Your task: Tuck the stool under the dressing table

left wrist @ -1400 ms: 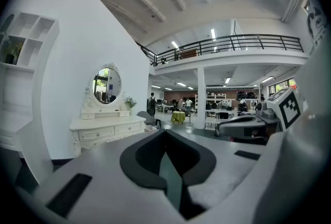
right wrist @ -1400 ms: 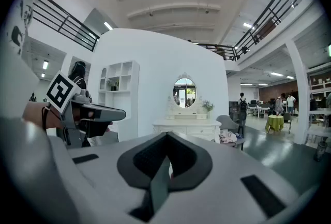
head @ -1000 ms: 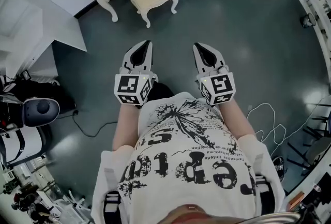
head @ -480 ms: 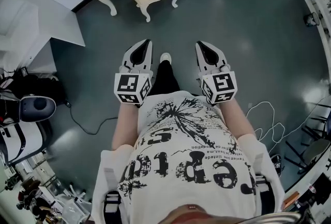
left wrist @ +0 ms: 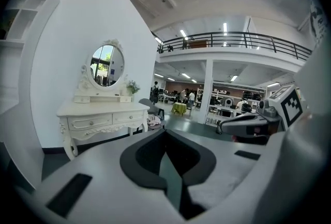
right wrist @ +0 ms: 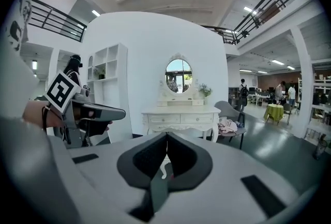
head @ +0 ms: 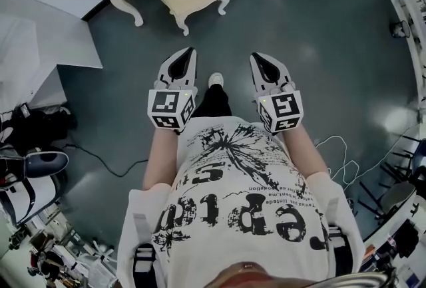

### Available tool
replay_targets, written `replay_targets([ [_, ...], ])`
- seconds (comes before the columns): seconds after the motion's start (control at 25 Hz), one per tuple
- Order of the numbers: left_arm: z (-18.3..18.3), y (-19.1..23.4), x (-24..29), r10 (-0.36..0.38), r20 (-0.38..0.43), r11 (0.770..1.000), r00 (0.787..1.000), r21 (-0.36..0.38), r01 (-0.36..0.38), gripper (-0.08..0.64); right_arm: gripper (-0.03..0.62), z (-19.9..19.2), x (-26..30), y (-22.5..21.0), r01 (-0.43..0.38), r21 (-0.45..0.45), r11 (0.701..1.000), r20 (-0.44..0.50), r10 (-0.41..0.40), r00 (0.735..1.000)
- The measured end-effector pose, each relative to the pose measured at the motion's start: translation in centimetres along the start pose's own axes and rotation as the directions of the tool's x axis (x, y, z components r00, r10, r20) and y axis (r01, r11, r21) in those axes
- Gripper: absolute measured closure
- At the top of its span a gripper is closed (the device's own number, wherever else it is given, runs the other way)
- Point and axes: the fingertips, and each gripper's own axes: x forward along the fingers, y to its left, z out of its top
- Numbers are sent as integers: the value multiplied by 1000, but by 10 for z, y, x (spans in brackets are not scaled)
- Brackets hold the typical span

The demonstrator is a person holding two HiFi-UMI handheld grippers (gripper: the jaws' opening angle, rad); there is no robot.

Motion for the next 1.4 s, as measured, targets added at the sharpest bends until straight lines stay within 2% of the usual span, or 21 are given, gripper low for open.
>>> replay_targets([
  [0.4, 41, 119, 125, -16, -38, 999, 999, -42, 14, 540, 575, 58, 168, -55, -17, -41, 999, -48, 15, 999],
  [0.64, 42, 174, 169, 53, -71, 995, 996, -81, -59, 540, 575, 68, 247, -77, -34, -70, 997, -85, 28, 996],
  [0.88, 21, 216, 214, 131, -105, 980, 986, -139, -145, 540, 574, 59, 331, -97, -136, -65, 989, -116, 127, 985],
  [1.08, -4, 259, 261, 198, -111, 959, 974, -183, -216, 540, 574, 38, 415, -116, -230, -85, 969, -136, 218, 966],
  [1.28, -57, 294, 306, 255, -147, 929, 956, -236, -284, 540, 574, -22, 488, -117, -370, -95, 924, -210, 345, 915],
  [1.4, -100, 304, 330, 266, -183, 920, 946, -245, -306, 540, 574, -70, 521, -120, -419, -79, 905, -268, 386, 883],
])
